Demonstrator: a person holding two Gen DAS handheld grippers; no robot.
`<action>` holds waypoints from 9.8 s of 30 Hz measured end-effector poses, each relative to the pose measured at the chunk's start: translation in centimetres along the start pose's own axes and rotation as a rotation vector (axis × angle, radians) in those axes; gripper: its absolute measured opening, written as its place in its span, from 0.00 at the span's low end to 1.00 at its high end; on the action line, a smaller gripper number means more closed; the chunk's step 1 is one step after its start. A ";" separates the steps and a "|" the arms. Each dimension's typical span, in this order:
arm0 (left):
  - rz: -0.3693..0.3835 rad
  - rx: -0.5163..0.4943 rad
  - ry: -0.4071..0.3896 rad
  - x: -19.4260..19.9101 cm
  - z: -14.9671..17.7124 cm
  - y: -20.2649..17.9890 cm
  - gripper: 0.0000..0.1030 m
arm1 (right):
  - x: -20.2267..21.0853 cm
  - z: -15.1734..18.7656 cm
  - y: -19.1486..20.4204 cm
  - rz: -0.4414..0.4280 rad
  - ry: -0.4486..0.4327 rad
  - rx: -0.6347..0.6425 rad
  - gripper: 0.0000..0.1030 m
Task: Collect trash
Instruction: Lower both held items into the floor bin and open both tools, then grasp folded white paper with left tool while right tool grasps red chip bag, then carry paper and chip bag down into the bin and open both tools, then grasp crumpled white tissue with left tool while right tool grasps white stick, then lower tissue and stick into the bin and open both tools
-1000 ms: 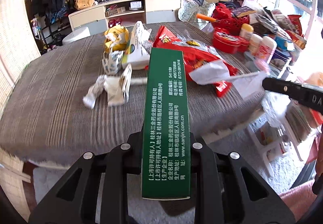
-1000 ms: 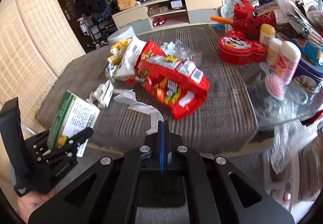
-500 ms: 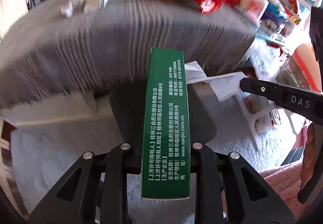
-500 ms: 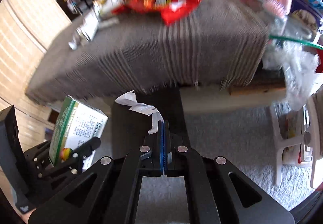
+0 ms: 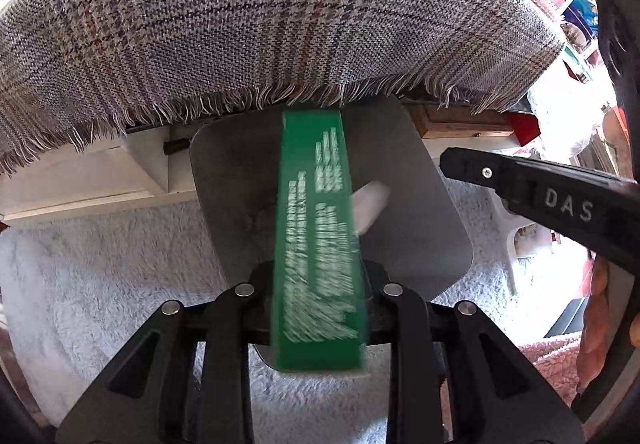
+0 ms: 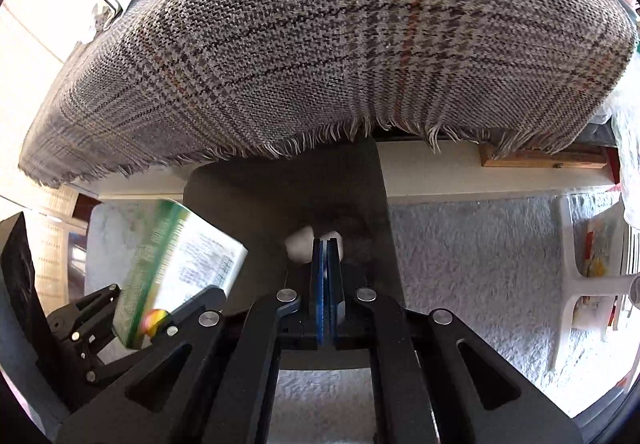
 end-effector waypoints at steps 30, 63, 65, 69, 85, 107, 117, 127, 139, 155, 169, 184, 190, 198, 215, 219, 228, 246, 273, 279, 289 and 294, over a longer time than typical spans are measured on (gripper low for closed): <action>-0.159 -0.023 -0.342 11.5 -16.3 3.5 0.82 | 11.5 -13.5 -2.3 0.005 -0.413 0.015 0.97; -0.124 -0.071 -0.318 5.1 -20.1 3.9 0.15 | 5.1 -17.0 -1.0 0.002 -0.382 0.112 0.24; -0.119 -0.082 -0.321 5.2 -20.1 3.5 0.14 | 5.4 -17.0 -1.1 0.007 -0.392 0.105 0.21; -0.120 -0.090 -0.356 6.3 -20.1 3.0 0.14 | 6.8 -17.1 -1.0 -0.044 -0.414 0.084 0.20; -0.126 -0.078 -0.449 14.4 -16.5 1.6 0.14 | 15.5 -13.6 1.3 -0.110 -0.541 0.087 0.20; -0.014 -0.044 -0.257 11.6 3.2 -3.2 0.15 | 13.4 5.1 -2.5 -0.029 -0.312 0.046 0.20; -0.018 -0.010 -0.123 4.9 4.9 -1.0 0.16 | 5.6 6.8 -1.6 0.008 -0.088 0.067 0.21; -0.003 0.006 -0.053 0.1 2.6 0.3 0.17 | 0.2 4.2 -0.1 -0.040 -0.009 0.041 0.25; 0.029 0.039 0.015 -3.2 2.7 1.5 0.25 | -2.6 3.5 0.2 -0.071 0.028 0.010 0.44; 0.008 -0.026 -0.103 3.3 2.8 -0.2 0.65 | 3.3 2.6 -1.8 -0.045 -0.107 -0.033 0.52; -0.037 0.016 -0.275 13.1 -5.9 1.8 0.92 | 12.4 -5.0 0.9 -0.002 -0.337 0.028 0.97; -0.207 0.040 -0.323 9.9 -18.2 10.5 0.90 | 7.3 -16.4 5.7 -0.072 -0.352 0.092 0.89; -0.192 -0.009 -0.288 6.5 -20.3 11.6 0.67 | 4.3 -19.1 7.0 -0.104 -0.326 0.094 0.79; -0.212 -0.060 -0.312 4.8 -21.6 12.3 0.27 | 0.9 -20.2 8.4 -0.095 -0.295 0.156 0.79; -0.237 0.048 -0.293 6.6 -21.2 16.9 0.18 | -1.5 -18.8 13.1 -0.144 -0.237 0.316 0.32; -0.233 0.058 -0.291 7.2 -20.6 17.8 0.18 | -1.4 -18.0 14.3 -0.151 -0.226 0.346 0.30; -0.232 0.051 -0.287 8.1 -19.9 17.7 0.18 | -1.2 -16.7 15.7 -0.095 -0.234 0.417 0.13; -0.031 -0.007 -0.298 13.1 -11.3 4.2 0.18 | 8.8 -5.5 6.7 -0.076 -0.223 0.236 0.13; 0.031 -0.015 0.035 -0.5 0.2 -0.5 0.31 | 0.4 1.7 -0.6 -0.046 0.022 -0.008 0.17; 0.000 -0.016 0.010 0.5 0.0 0.7 0.52 | 1.5 0.8 -1.3 -0.002 -0.046 -0.020 0.54; -0.022 -0.049 -0.072 4.7 -1.8 0.8 0.83 | 7.3 -1.6 -2.9 -0.051 -0.213 -0.096 0.91; -0.005 -0.063 -0.155 8.1 -5.7 -0.2 0.86 | 11.5 -5.7 -2.2 -0.039 -0.318 -0.076 0.97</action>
Point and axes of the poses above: each gripper's, at about its wrist camera, not at the fingertips, and x roughly against the way its jaws point, y to its left, z to its underside, the point moved 2 cm from there along -x, roughly the way its jaws point, and after that the axes turned 9 degrees about -y, right-handed, at the moved point
